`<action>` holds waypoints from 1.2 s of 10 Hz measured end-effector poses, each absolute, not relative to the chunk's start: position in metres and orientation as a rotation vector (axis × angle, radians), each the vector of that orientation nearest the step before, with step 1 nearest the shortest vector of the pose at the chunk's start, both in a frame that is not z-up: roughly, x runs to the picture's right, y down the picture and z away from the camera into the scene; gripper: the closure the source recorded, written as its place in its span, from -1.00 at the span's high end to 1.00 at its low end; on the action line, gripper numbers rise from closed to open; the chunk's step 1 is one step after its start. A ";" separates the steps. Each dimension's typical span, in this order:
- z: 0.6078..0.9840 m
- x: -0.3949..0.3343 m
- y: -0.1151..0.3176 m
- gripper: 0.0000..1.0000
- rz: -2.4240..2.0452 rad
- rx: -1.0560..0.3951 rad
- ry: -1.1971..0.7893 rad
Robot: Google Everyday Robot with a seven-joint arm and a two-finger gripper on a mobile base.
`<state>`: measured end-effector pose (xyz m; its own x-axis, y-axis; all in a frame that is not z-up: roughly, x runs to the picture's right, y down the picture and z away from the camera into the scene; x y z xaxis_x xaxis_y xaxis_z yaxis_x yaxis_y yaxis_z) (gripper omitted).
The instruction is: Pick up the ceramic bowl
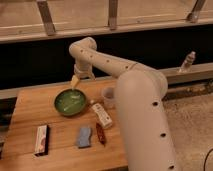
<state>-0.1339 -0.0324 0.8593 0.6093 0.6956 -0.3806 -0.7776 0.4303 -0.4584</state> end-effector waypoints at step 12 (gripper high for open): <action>0.937 -0.154 0.054 0.60 0.878 -0.858 0.216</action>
<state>-0.1538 0.0540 0.9365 0.6418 0.5863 -0.4943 -0.7487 0.3396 -0.5693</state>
